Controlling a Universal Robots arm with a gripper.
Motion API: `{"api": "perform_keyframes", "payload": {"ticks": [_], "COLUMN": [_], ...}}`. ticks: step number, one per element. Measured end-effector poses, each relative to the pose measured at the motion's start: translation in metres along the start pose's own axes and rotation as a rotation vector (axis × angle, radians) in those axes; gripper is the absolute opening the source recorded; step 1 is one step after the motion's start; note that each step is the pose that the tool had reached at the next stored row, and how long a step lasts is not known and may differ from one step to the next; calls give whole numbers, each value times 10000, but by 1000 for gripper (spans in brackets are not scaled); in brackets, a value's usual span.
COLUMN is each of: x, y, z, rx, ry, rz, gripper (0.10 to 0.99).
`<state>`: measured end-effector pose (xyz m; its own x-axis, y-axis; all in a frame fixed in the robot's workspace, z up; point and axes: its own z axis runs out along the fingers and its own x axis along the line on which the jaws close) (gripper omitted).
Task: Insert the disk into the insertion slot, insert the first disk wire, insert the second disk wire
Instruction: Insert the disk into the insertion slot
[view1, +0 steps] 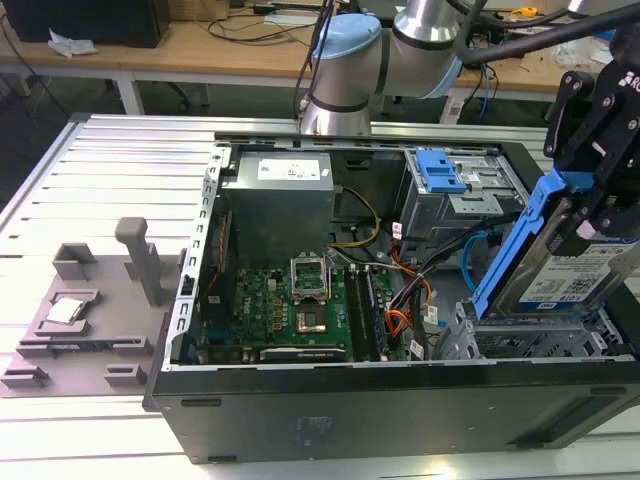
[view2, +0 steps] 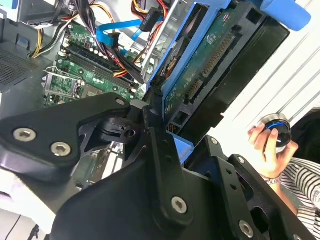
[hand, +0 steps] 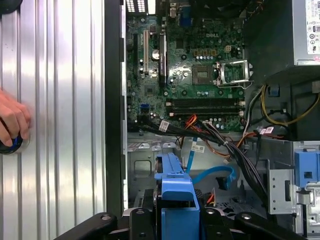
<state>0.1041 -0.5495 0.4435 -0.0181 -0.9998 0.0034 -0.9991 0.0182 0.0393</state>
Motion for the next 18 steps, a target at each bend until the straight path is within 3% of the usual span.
{"api": "perform_keyframes", "payload": {"ticks": [10, 18], "x": [-28, -29], "y": [7, 5], "z": [173, 251], "rx": [0, 0], "ry": [-1, 0], "rz": [0, 0], "gripper": [369, 369]}}
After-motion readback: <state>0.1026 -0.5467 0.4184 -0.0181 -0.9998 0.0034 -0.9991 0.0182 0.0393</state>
